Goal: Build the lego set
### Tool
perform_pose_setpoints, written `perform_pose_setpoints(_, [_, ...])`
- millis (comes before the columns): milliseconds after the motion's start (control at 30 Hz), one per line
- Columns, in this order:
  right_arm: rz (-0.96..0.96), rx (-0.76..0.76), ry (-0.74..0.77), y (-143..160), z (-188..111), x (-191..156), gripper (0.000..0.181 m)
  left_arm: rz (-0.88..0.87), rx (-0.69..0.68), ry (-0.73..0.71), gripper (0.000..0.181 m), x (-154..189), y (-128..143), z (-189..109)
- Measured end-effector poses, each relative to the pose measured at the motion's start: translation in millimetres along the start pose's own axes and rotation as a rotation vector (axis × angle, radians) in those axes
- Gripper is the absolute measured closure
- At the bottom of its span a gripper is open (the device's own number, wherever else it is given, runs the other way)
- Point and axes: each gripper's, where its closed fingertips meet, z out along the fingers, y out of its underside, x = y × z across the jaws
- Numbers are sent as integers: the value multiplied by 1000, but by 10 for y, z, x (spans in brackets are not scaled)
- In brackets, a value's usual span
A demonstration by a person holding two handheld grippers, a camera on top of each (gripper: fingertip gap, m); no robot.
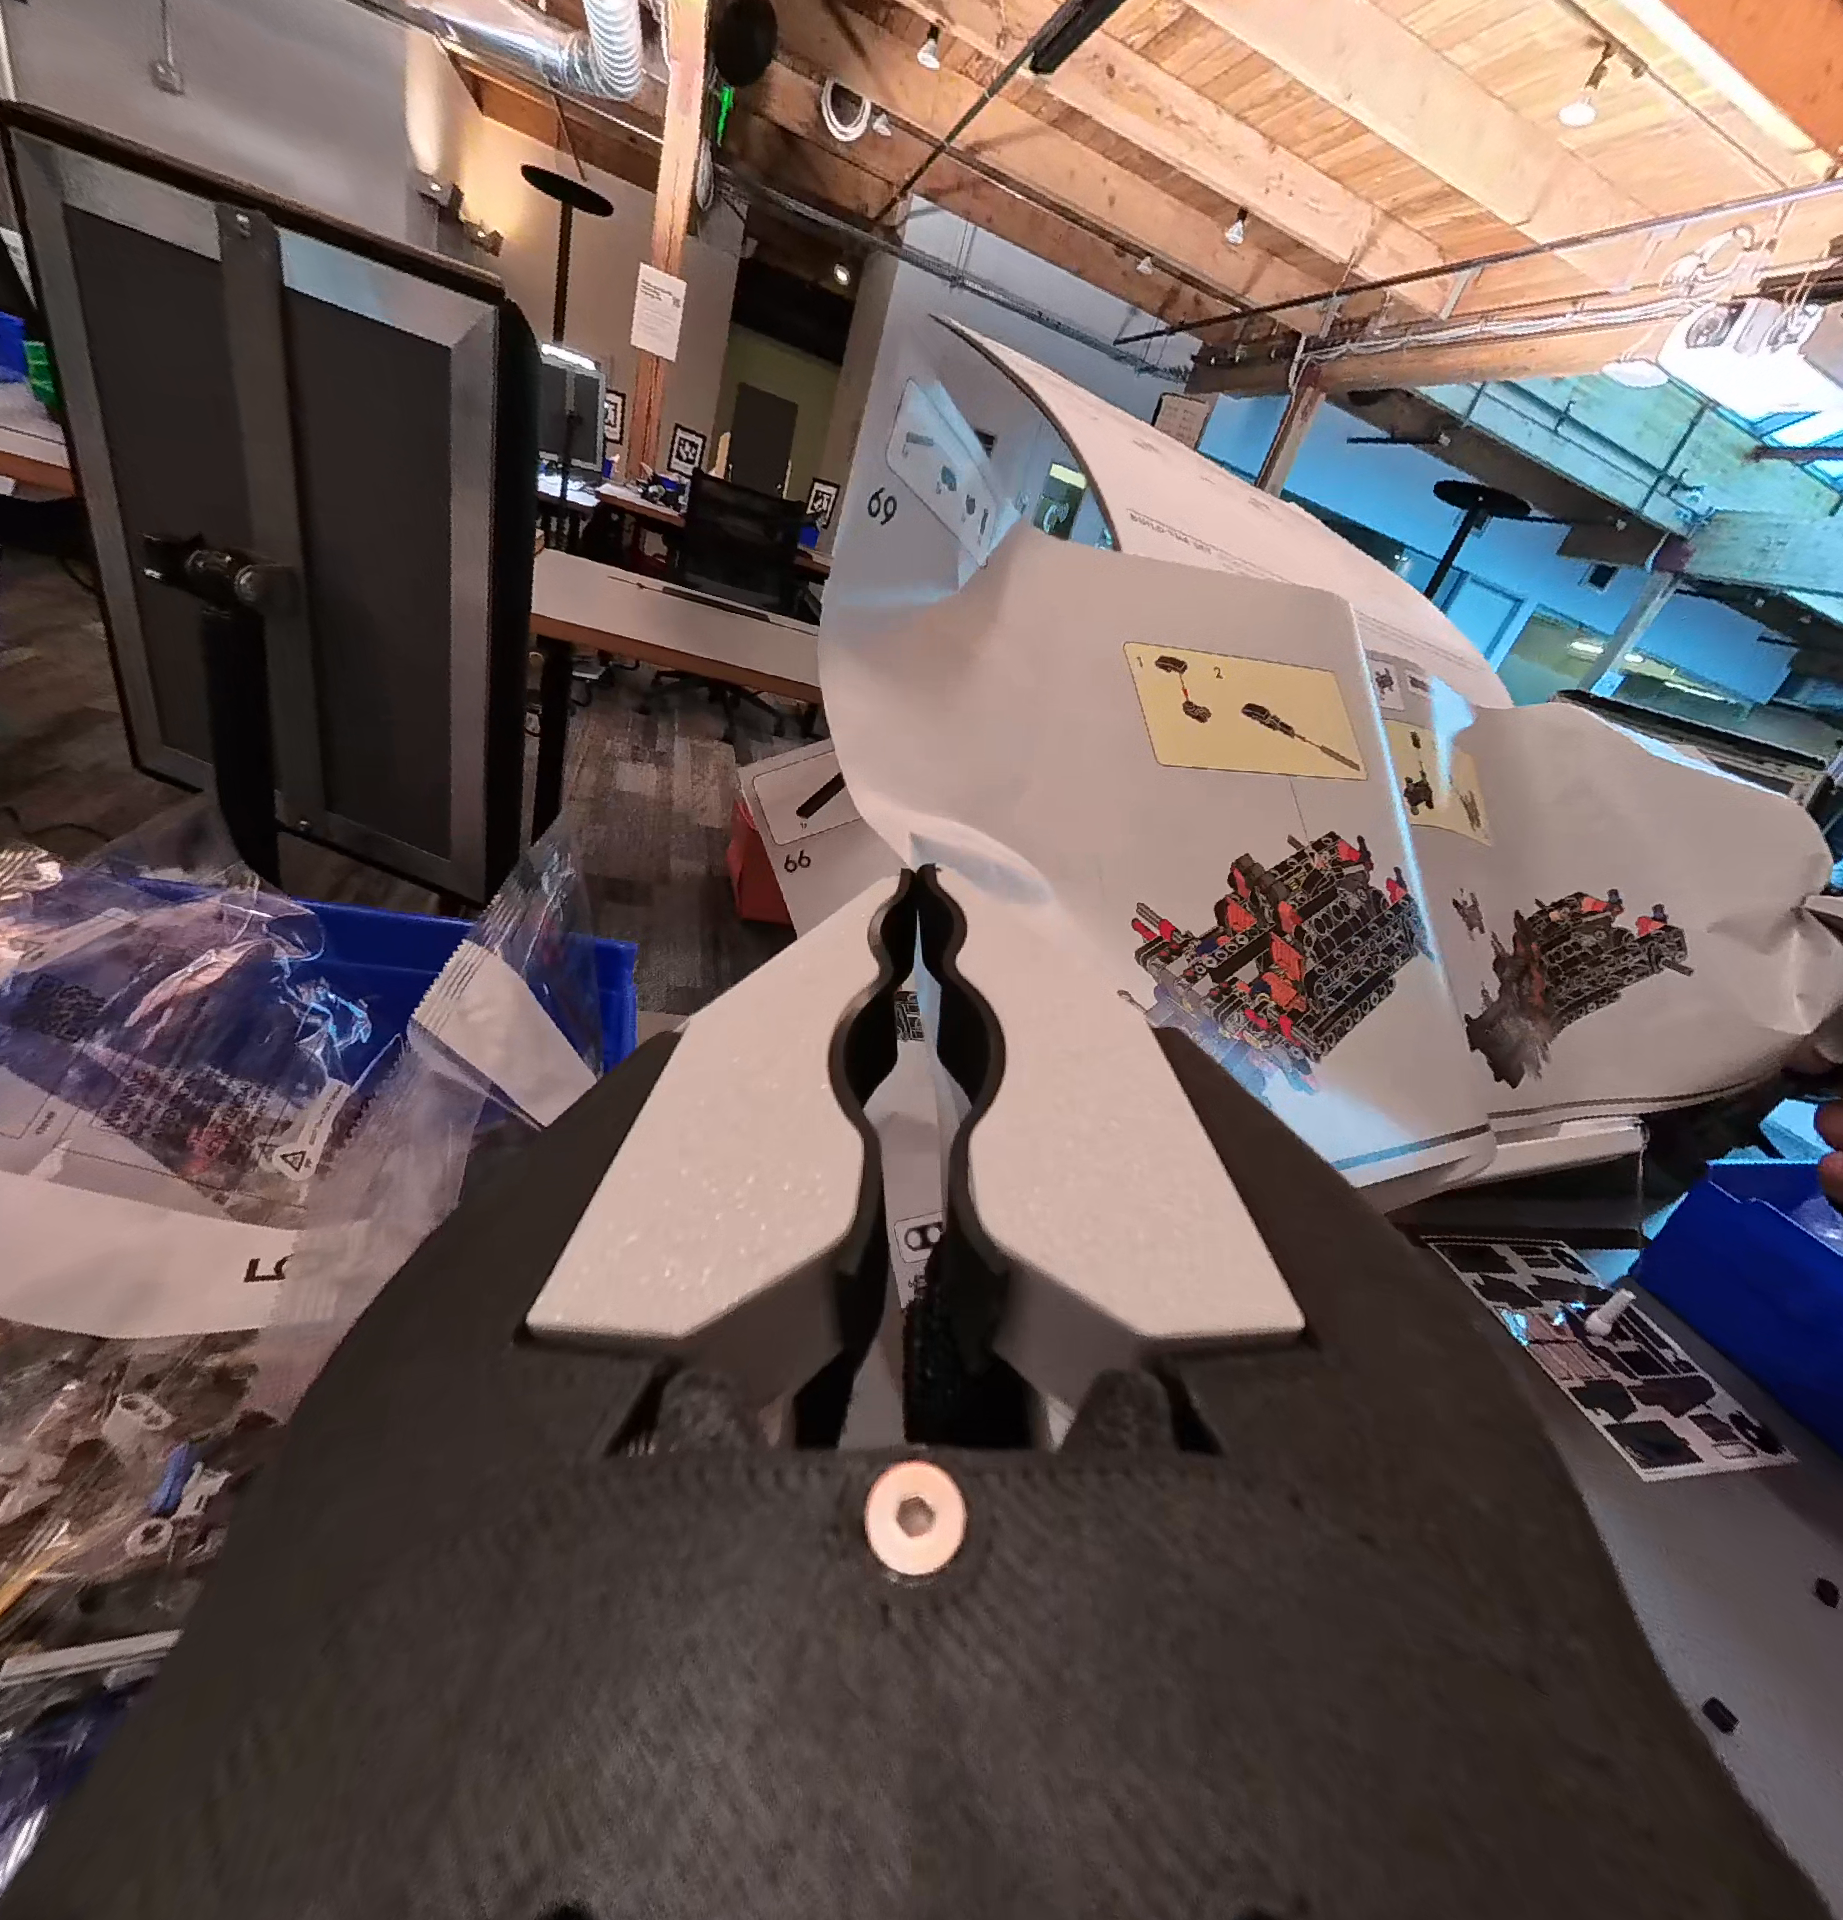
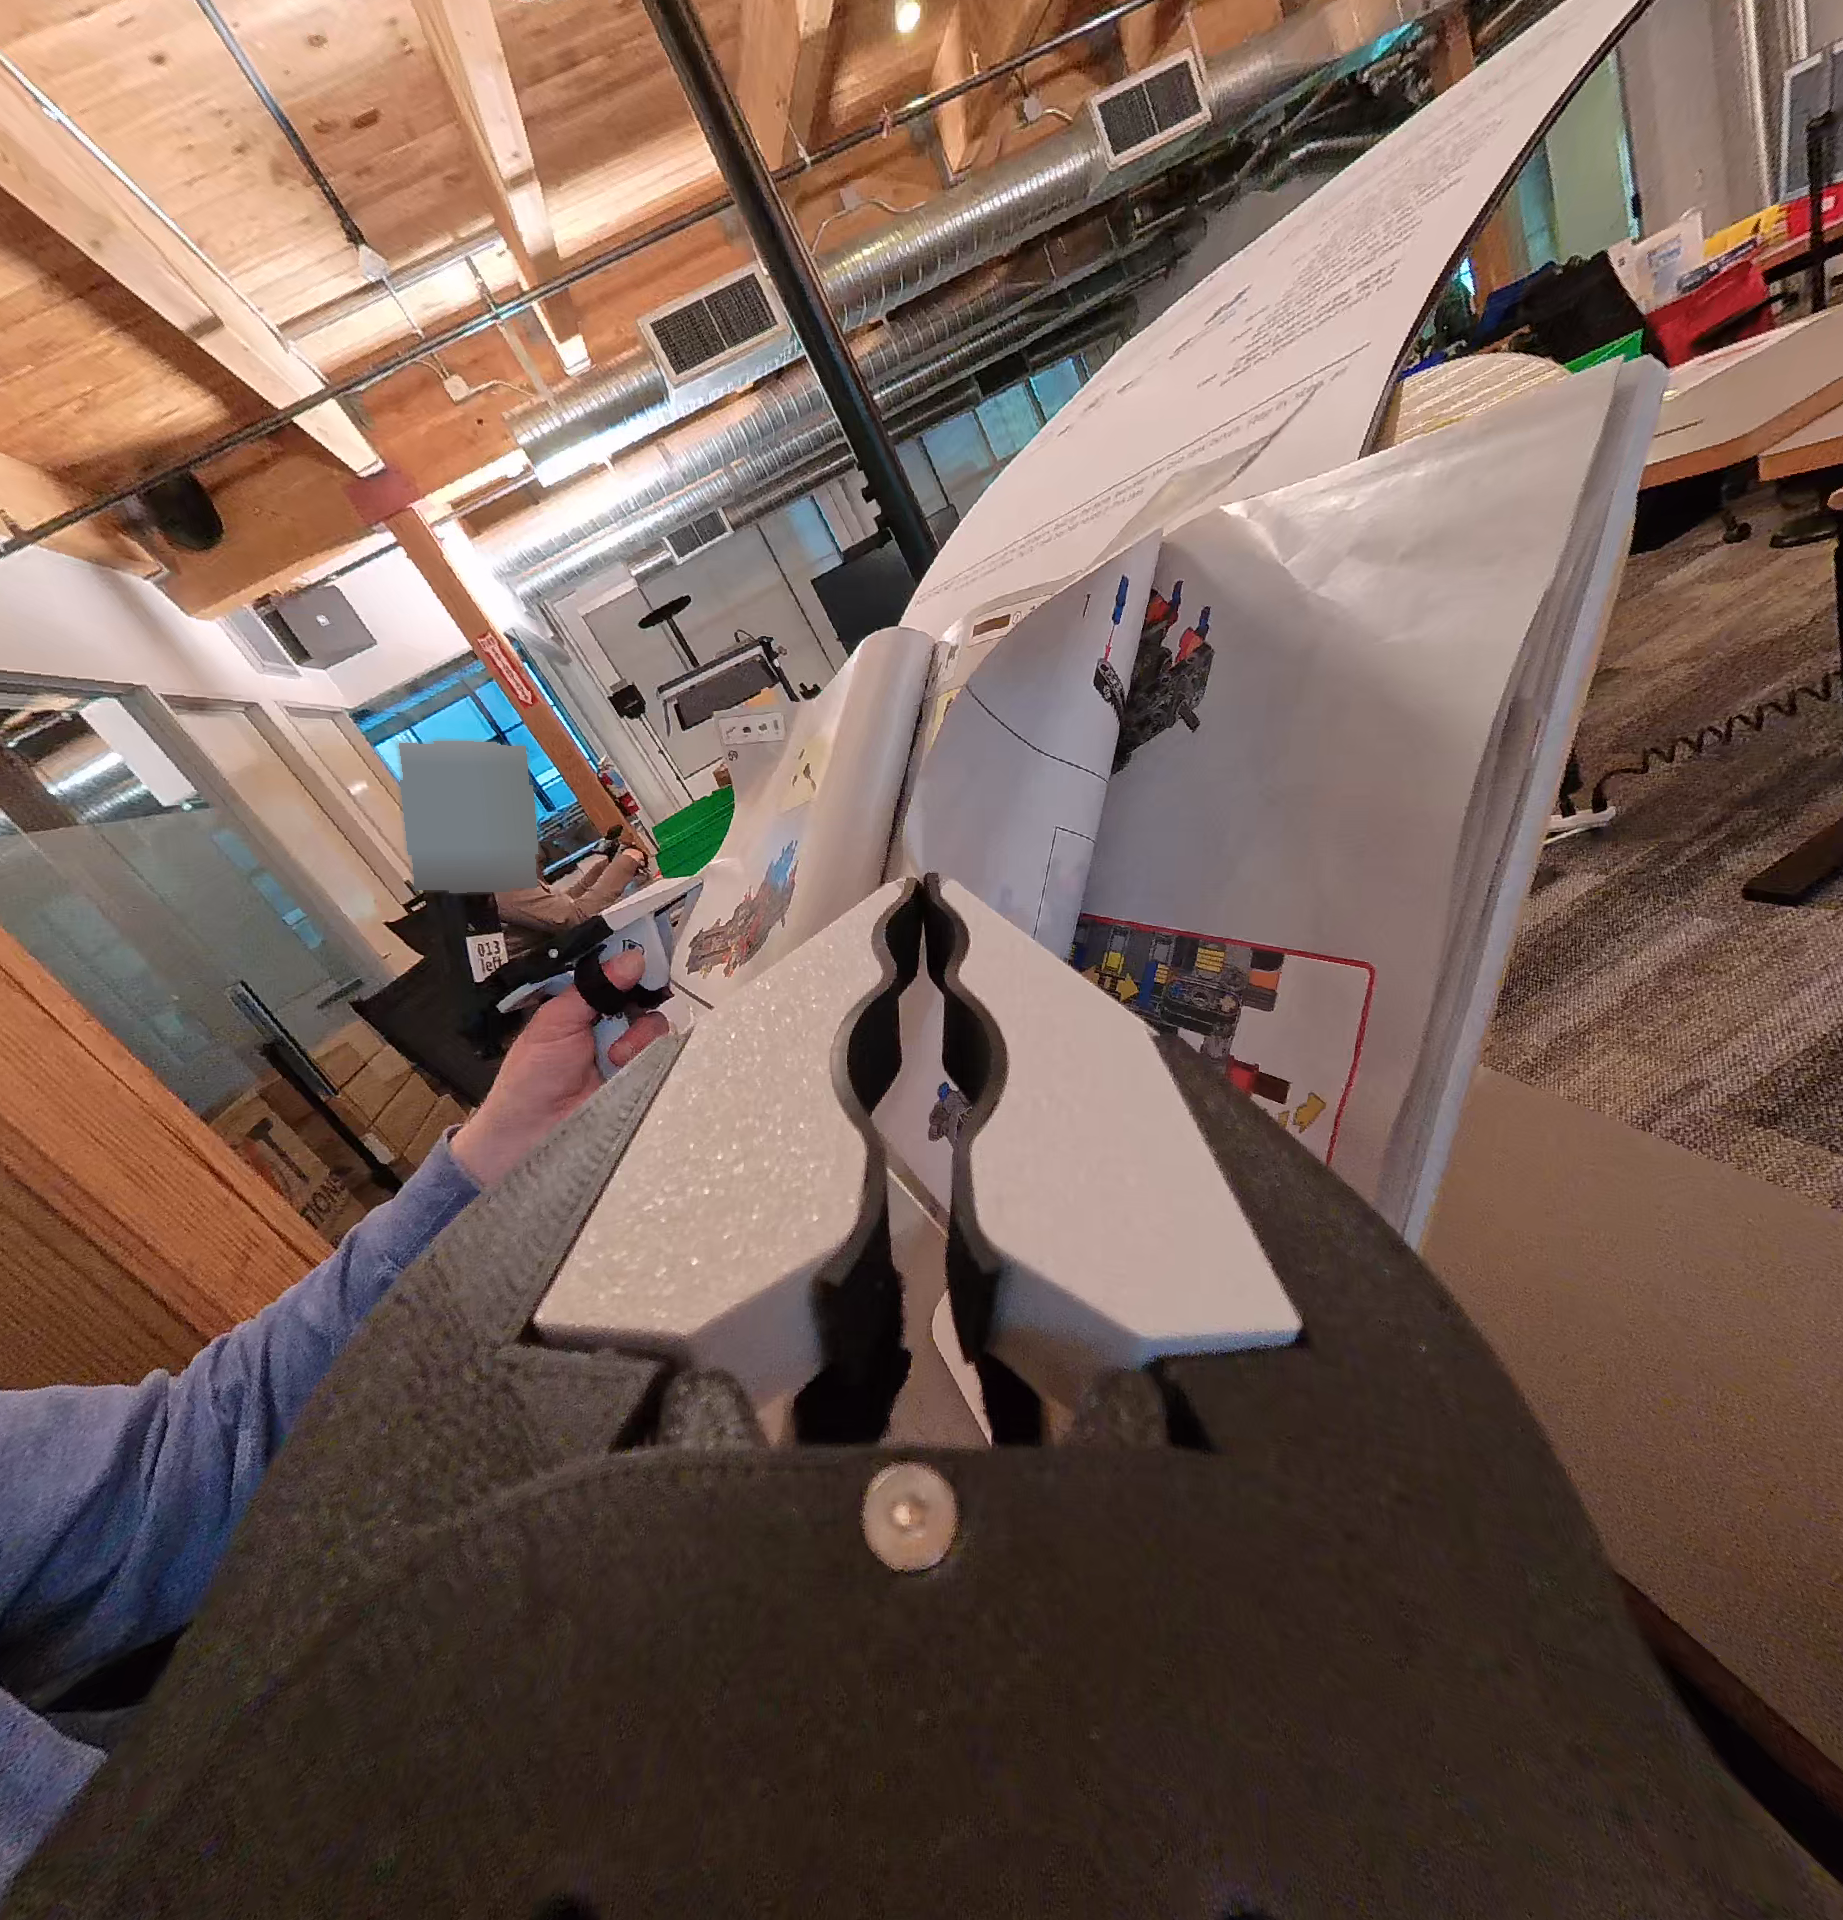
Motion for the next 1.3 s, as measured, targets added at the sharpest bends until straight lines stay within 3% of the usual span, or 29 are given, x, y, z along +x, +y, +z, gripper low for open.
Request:
perform_pose_setpoints(300, [-17, -10, 21, 9, 4, -2, 181, 6, 17, 12, 181, 20, -17, -16])
perform_pose_setpoints(867, [-155, -56, 186, 23, 149, -93, 181, 119, 216, 105, 181, 232, -267, -154])
perform_pose_setpoints(1300, [-226, -40, 309, 71, 168, -129, 181, 90, 235, 144, 181, 151, -289, -89])
